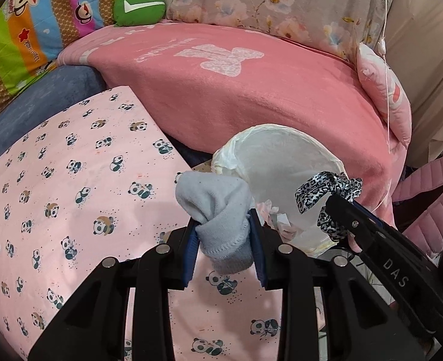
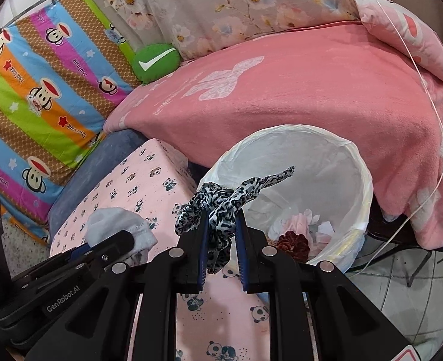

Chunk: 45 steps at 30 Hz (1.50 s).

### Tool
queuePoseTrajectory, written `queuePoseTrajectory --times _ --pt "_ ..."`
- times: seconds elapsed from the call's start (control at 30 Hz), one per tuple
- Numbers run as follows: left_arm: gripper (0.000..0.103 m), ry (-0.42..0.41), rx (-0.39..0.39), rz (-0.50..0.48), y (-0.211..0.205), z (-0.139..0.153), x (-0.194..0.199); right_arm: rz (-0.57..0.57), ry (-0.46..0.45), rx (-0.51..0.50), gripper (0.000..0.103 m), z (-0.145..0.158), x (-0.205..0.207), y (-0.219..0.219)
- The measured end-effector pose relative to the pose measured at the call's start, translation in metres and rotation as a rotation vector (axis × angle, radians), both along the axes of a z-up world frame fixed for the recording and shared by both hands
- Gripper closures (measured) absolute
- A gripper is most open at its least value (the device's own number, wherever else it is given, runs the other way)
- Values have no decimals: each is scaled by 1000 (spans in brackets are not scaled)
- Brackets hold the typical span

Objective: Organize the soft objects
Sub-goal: 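Carry the sock and leopard scrunchie over the bin and open the left tool, then lower the leopard scrunchie into the bin and open the right tool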

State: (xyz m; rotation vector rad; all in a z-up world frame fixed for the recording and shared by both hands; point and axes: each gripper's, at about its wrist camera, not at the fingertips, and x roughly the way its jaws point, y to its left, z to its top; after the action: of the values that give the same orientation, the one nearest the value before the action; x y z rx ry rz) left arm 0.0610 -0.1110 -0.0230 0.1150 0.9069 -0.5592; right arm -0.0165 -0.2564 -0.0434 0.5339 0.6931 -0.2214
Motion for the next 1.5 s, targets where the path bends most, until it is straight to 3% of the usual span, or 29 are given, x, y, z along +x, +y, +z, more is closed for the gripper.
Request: queuePoseTrajectory --times 0.7,0.87,1.03,1.5 --pt "71 29 24 -110 -70 -10 17 -109 17 24 86 -16 -10 -69" --pt "61 38 24 -99 -76 -14 27 -112 23 20 85 -19 -2 -75" --pt "41 22 29 -77 -76 -13 34 -97 29 3 85 -18 10 -74" --pt "38 0 51 22 -42 -14 48 -10 16 -64 81 0 53 -53"
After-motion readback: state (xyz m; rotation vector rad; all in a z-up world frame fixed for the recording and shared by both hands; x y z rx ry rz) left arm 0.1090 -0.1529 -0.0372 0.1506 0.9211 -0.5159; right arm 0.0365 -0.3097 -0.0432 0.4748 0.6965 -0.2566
